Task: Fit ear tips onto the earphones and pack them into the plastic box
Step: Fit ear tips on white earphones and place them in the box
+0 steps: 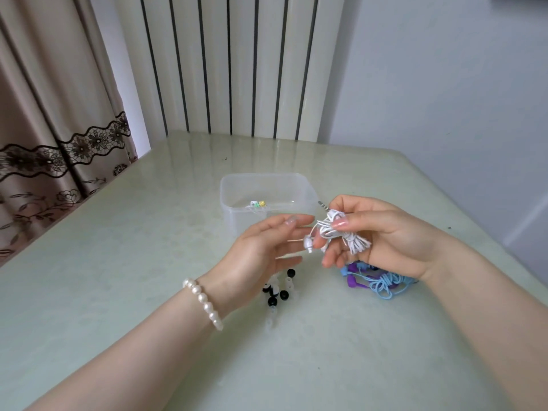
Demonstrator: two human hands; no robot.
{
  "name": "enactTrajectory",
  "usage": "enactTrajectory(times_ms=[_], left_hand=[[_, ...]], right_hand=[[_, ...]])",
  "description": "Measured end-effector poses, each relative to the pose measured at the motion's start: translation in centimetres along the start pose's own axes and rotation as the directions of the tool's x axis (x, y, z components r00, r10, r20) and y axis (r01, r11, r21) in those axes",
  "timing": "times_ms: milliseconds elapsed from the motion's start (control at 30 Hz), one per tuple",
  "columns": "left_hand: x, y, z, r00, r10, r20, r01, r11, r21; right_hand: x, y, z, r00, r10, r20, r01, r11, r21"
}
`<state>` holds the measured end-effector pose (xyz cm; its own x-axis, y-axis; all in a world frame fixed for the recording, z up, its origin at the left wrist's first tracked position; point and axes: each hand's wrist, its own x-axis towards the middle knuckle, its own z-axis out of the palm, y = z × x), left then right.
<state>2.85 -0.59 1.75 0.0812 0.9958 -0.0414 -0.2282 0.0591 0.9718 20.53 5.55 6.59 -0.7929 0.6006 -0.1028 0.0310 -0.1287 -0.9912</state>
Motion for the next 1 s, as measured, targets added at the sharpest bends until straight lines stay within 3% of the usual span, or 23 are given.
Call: enactTrajectory(times_ms=[100, 200, 400, 533, 633, 800, 900, 1000], left_hand=[[-0.3, 0.0, 0.5, 0.984, -0.132, 0.116, 0.151, 0.973, -0.176], [-0.5, -0.1, 0.8, 0.97, -0.166, 0.179, 0.209, 0.945, -0.252], [0.1, -0.5, 0.2, 0.986, -0.164, -0.005, 0.16, 0.964, -0.214], [0.0, -1.0, 0.3, 0.986, -0.168, 0.004, 0.168, 0.979, -0.111], [-0.3, -1.0, 0.7, 0.986, -0.167, 0.012, 0.168, 0.983, -0.078], [0.0, -0.4, 0.1, 0.98, -0.195, -0.036, 0.18, 0.951, -0.252], [0.3, 0.3, -0.9, 0.987, -0.107, -0.122, 0.084, 0.98, -0.178], [0.7, 1.0, -2.5, 0.963, 0.04, -0.265, -0.024, 0.998, 0.065]], right_hand=[[-0.3, 0.9, -0.6, 0.996, -0.032, 0.082, 0.023, 0.994, 0.105], [-0.3, 1.8, -1.4, 0.998, -0.011, 0.058, 0.003, 0.992, 0.126], [-0.5, 3.2, -2.0, 0.996, 0.083, -0.008, -0.084, 0.996, -0.043], [-0.4, 3.4, -0.5, 0.99, 0.128, -0.065, -0.14, 0.964, -0.226], [0.1, 3.9, 0.9, 0.988, 0.014, -0.152, -0.059, 0.956, -0.289], [0.2, 4.2, 1.3, 0.951, -0.149, -0.271, 0.081, 0.966, -0.247], [0.2, 4.1, 0.9, 0.921, -0.137, -0.364, 0.105, 0.989, -0.107], [0.1, 4.2, 0.3, 0.899, -0.097, -0.427, 0.101, 0.995, -0.012]])
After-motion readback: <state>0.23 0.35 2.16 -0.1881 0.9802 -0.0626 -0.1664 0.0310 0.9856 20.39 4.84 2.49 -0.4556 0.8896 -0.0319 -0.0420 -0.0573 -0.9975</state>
